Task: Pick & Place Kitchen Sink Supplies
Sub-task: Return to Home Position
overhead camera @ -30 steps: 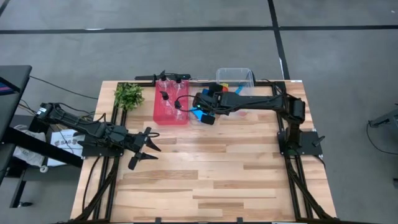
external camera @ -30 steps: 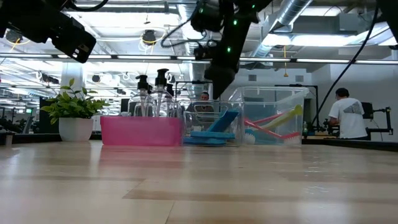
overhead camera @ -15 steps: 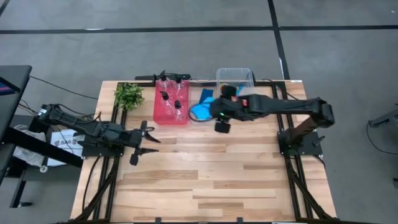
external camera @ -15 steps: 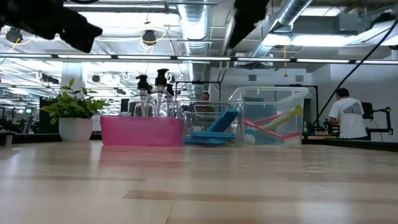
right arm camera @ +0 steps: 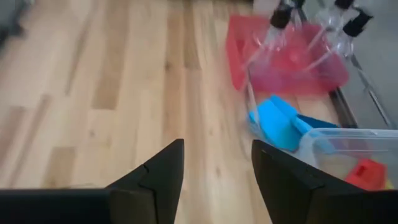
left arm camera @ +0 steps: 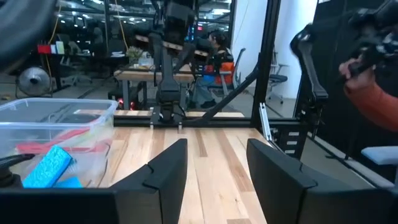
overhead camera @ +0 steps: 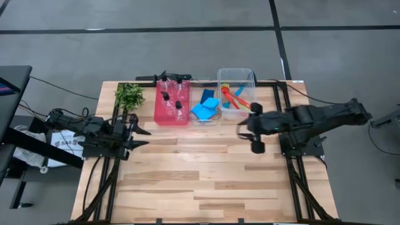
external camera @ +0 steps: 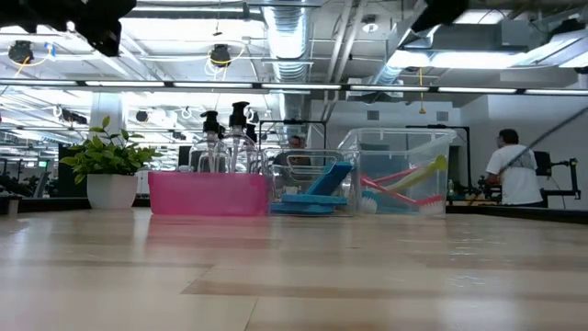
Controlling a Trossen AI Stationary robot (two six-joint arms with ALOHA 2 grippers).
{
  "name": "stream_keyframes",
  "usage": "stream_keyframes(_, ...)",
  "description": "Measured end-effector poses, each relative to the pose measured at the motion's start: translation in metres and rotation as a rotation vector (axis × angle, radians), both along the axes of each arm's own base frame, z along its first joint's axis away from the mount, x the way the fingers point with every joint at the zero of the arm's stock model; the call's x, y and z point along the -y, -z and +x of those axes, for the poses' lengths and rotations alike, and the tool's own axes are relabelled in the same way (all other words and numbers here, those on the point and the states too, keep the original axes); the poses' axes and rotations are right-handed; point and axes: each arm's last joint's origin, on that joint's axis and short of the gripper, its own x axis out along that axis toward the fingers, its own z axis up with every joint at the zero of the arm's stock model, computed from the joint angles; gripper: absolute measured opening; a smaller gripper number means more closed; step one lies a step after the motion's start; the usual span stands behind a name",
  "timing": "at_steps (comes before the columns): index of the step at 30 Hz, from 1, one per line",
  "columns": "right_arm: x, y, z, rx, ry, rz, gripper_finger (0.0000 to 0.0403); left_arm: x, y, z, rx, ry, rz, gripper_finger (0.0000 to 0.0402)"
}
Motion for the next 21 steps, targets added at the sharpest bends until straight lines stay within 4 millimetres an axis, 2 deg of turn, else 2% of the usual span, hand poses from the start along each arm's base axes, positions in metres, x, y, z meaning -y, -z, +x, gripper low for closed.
stream_keyframes(4, -0.005, 0.02, -0.025, 0.213, -0.049, 0.074, 0.0178, 0.0, 0.0, -0.001, 0.005, 0.0, -0.004, 0.0168)
stream_keyframes(9, -0.01, 0.04, -0.052, 0.434, -0.21, 0.175, 0.0176, 0.0, 0.0, -0.001, 0.005, 0.0, -0.005, 0.0168)
stream_keyframes(18, 0.0, 0.055, -0.109, 0.629, -0.292, 0.285, 0.0178, 0.0, 0.0, -0.001, 0.001, 0.023, -0.03, 0.0168)
stream_keyframes(21, 0.005, 0.068, -0.122, 0.653, -0.307, 0.292, 0.0176, 0.0, 0.0, -0.001, 0.001, 0.023, -0.03, 0.0168)
